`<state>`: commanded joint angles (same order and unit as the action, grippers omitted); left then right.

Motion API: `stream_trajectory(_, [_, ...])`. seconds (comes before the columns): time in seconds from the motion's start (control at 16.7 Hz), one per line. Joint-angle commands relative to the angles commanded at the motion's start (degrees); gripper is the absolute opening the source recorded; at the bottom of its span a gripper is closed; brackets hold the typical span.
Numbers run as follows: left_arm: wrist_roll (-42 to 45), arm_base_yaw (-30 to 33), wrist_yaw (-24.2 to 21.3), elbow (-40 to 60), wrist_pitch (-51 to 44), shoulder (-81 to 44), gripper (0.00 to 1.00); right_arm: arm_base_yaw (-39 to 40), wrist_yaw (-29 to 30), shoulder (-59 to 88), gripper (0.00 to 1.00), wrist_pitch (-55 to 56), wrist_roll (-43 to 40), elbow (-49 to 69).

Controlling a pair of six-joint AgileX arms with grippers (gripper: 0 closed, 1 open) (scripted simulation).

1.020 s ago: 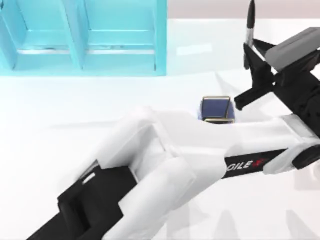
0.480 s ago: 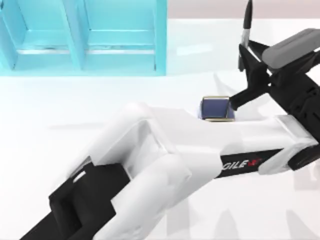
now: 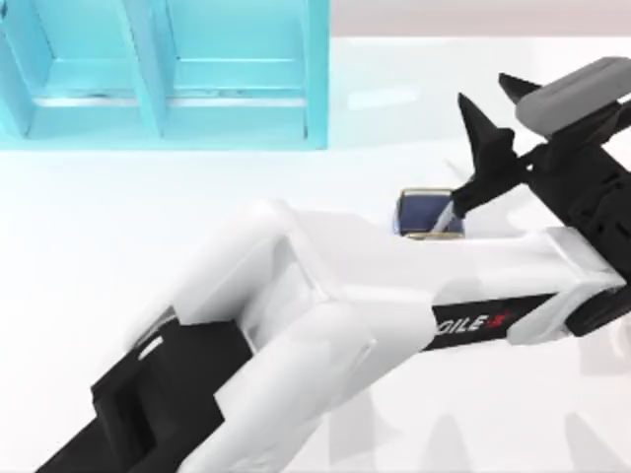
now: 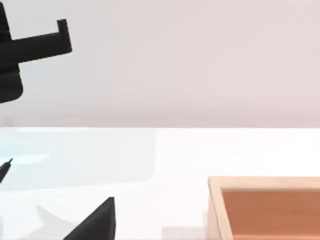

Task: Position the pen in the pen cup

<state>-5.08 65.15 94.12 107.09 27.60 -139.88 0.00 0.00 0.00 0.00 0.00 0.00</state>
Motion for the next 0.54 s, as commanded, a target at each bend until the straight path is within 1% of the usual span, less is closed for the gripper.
stream_trajectory(0.18, [0.00, 0.00, 0.00, 0.00, 0.00, 0.00, 0.98, 0.00, 0.00, 0.00, 1.00, 0.00, 0.00, 0.00])
stream_trajectory(0.24, [0.00, 0.00, 0.00, 0.00, 0.00, 0.00, 1.00, 0.00, 0.00, 0.00, 1.00, 0.00, 0.00, 0.00])
stream_trajectory(0.54, [0.00, 0.00, 0.00, 0.00, 0.00, 0.00, 1.00, 0.00, 0.00, 0.00, 1.00, 0.00, 0.00, 0.00])
